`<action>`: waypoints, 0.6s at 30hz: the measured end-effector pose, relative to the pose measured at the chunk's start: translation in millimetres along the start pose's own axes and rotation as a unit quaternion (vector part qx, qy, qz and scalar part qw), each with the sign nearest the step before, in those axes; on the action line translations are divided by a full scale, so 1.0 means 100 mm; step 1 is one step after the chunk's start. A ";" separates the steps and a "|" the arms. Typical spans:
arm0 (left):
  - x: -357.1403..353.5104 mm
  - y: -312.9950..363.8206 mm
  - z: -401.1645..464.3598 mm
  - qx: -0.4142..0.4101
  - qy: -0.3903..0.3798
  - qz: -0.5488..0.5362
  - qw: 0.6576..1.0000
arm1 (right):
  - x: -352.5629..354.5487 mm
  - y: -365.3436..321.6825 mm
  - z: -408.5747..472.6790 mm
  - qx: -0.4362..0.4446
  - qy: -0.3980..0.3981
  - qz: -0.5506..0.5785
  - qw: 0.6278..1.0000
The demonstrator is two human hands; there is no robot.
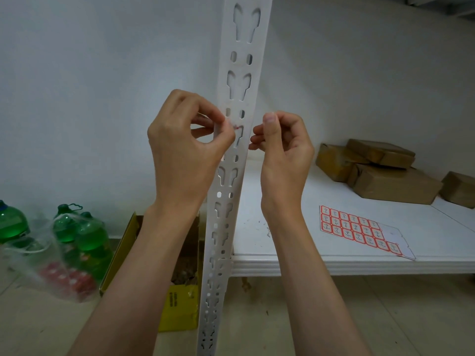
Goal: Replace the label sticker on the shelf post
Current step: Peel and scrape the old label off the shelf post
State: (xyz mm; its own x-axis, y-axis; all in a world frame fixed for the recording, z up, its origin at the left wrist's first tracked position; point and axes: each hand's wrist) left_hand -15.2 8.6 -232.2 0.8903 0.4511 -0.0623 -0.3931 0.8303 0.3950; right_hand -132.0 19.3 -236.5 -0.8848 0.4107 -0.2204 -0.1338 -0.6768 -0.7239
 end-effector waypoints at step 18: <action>-0.06 0.03 0.01 0.020 0.003 -0.031 0.999 | -0.05 0.02 0.00 -0.015 -0.041 -0.057 0.997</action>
State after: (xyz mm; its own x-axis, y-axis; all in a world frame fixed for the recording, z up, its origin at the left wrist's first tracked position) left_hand -21.1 7.8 -229.8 0.9110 0.4018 -0.0933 -0.3279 0.8426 0.4272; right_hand -127.7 16.1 -237.0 -0.8983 0.4317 -0.0817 -0.2237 -0.6094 -0.7607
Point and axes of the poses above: each hand's wrist, its own z-axis towards the middle knuckle, its own x-axis out of the back of the hand, y = z × x, and after that the axes turned 6 degrees about -z, right-handed
